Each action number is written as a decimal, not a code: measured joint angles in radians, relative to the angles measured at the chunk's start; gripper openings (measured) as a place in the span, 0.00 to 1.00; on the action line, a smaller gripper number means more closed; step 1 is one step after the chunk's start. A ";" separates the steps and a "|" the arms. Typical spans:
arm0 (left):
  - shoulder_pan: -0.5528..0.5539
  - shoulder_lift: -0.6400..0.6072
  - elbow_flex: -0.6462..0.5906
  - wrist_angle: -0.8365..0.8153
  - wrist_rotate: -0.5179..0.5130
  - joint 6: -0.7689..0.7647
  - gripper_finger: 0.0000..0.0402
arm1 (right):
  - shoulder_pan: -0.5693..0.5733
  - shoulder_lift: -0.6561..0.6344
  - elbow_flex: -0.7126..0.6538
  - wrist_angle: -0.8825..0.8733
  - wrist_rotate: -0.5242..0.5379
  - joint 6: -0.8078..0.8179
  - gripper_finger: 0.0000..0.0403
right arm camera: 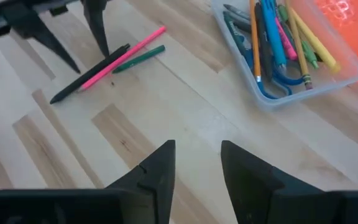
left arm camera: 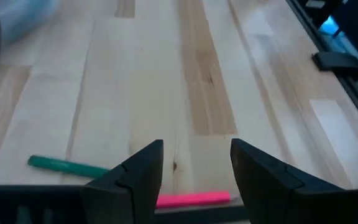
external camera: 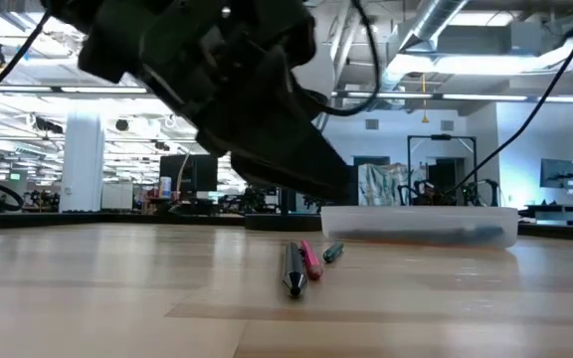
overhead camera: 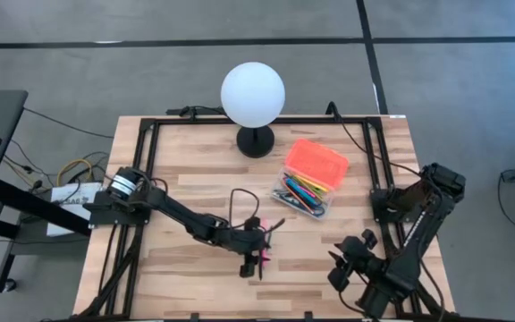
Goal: Pick & place school supplies into a supply box
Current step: Put the black pen into the orange supply box
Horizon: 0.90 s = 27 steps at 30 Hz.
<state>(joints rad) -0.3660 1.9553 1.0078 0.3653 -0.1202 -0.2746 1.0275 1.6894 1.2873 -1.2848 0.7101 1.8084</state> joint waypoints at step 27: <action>-0.048 0.019 0.090 -0.413 -0.001 -0.024 0.46 | 0.033 0.000 0.000 -0.053 -0.005 -0.012 0.30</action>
<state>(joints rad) -0.4143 1.9748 1.0977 -0.0480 -0.1211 -0.2985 1.0603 1.6897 1.2873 -1.3380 0.7055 1.7966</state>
